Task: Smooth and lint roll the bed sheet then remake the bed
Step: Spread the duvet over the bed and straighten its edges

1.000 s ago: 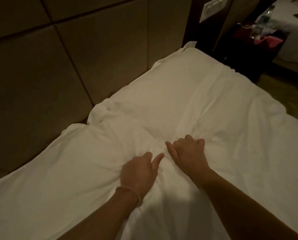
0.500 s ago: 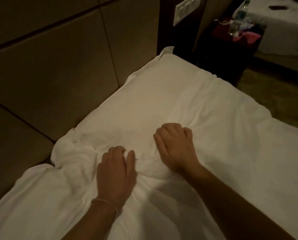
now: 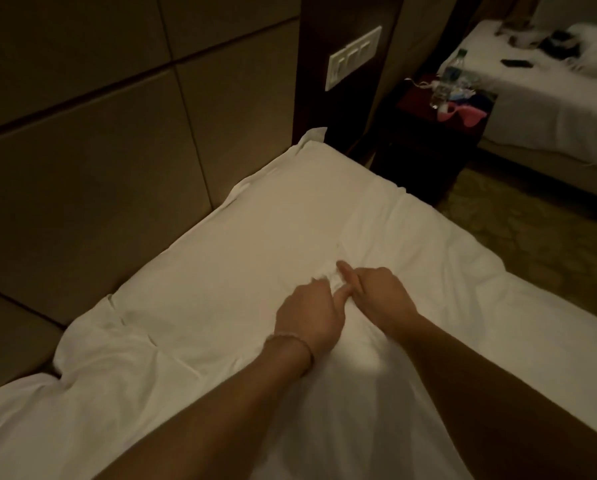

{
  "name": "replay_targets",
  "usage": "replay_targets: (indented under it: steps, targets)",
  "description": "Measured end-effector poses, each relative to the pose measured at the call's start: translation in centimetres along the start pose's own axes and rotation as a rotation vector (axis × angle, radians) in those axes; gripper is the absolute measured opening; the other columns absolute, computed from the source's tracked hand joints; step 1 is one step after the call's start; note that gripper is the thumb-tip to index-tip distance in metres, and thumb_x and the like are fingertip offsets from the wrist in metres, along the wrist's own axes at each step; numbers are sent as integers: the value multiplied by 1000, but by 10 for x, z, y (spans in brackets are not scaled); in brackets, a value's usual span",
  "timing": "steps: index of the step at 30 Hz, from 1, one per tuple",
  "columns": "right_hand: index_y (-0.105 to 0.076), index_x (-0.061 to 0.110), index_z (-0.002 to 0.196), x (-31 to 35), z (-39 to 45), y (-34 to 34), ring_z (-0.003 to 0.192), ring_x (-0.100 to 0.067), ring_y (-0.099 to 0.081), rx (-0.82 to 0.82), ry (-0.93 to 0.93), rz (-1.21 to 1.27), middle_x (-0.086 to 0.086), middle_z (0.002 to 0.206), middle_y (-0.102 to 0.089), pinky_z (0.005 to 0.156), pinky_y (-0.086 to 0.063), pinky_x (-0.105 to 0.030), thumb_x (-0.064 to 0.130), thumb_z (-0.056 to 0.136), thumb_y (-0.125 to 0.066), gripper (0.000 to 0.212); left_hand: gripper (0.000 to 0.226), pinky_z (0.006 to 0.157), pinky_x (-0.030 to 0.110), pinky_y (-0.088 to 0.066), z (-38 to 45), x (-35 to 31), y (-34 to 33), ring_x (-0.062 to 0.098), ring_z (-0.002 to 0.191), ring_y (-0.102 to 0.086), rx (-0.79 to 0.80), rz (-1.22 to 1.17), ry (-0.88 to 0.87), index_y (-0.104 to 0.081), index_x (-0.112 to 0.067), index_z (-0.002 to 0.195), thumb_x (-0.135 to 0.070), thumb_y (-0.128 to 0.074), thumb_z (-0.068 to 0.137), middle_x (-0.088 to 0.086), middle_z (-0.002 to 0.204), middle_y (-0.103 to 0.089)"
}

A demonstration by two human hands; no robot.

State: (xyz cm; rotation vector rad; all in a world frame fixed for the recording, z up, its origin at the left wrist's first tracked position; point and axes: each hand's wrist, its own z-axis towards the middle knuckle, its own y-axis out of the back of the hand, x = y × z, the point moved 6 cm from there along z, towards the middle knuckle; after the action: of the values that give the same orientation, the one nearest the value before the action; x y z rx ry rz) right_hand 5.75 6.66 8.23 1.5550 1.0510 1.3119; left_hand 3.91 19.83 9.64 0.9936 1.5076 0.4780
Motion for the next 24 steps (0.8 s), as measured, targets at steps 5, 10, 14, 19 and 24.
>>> replay_targets:
  steps: [5,10,14,19,24]
  targets:
    - [-46,19,51,9,34,104,56,-19,-55,-538,-43,195,-2,53,-54,66,-39,-31,53,102,-17,68,56,82,38,-53,32,-41,59,28,92,-66,-297,-112,-153,-67,-16,115,-58,-31,102,6,101,-72]
    - [-58,23,102,-13,18,5,101,-26,-52,-138,80,7,-2,104,-57,89,-40,-41,53,101,-21,48,48,79,36,-45,38,34,6,32,101,-64,-47,247,169,-54,-16,113,-53,-26,104,10,113,-67]
    - [-50,27,131,-42,27,3,132,-23,-37,-286,71,160,1,140,-45,108,-33,-42,56,99,-16,56,44,82,38,-44,45,4,7,29,107,-56,-253,130,54,-41,-12,130,-46,-39,101,7,123,-57]
    - [-12,36,155,-65,64,10,150,-13,6,-106,79,-64,15,163,-3,120,-6,-50,53,101,-8,57,75,87,40,-45,60,-15,-17,34,108,-59,-174,-19,124,-37,-14,138,-73,-35,93,9,128,-55]
    - [-30,41,143,-75,73,-22,141,-21,-19,-87,-5,-174,14,150,-31,107,-22,-60,56,100,-11,49,75,77,38,-45,71,13,-44,32,96,-64,-119,108,144,-50,-17,113,-82,-20,88,9,108,-67]
